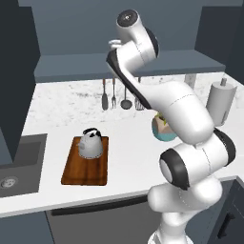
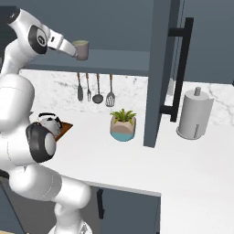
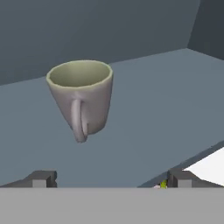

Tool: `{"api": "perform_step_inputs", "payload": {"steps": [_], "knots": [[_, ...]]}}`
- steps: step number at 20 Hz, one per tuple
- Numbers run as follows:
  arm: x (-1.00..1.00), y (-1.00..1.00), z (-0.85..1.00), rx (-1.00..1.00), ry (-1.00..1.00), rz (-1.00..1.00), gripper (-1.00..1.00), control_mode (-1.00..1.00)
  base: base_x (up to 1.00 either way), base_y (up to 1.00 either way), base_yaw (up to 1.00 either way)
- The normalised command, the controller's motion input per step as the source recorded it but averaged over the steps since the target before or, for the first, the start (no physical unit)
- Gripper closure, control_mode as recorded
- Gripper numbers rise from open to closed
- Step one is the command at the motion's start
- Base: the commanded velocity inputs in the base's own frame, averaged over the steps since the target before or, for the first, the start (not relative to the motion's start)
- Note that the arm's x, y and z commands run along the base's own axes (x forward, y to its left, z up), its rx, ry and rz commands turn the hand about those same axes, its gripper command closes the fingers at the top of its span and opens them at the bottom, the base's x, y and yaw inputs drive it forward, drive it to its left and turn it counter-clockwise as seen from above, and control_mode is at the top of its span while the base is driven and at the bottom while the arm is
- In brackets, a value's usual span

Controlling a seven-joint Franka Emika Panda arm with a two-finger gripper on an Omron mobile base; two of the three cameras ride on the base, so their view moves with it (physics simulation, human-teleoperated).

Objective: Pick the kettle from the counter and place it on the tray. Then pick the mug from the cabinet and place it on the tray. Then close the cabinet doors.

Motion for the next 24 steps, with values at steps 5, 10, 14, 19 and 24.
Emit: {"api": "perform_step_inputs", "payload": {"steps": [5, 10, 14, 19, 24], "knots": [[0.39, 0.00, -0.13, 0.00, 0.00, -0.04, -1.00, -1.00, 0.00, 0.00, 0.00], [0.33, 0.00, -0.22, 0.00, 0.00, -0.03, -1.00, -1.00, 0.00, 0.00, 0.00], [0.33, 0.00, -0.06, 0.00, 0.00, -0.03, -1.00, -1.00, 0.00, 0.00, 0.00], [0.34, 0.00, 0.00, 0.00, 0.00, -0.03, -1.00, -1.00, 0.00, 0.00, 0.00], [0.33, 0.01, 0.00, 0.00, 0.01, -0.04, -1.00, -1.00, 0.00, 0.00, 0.00]]}}
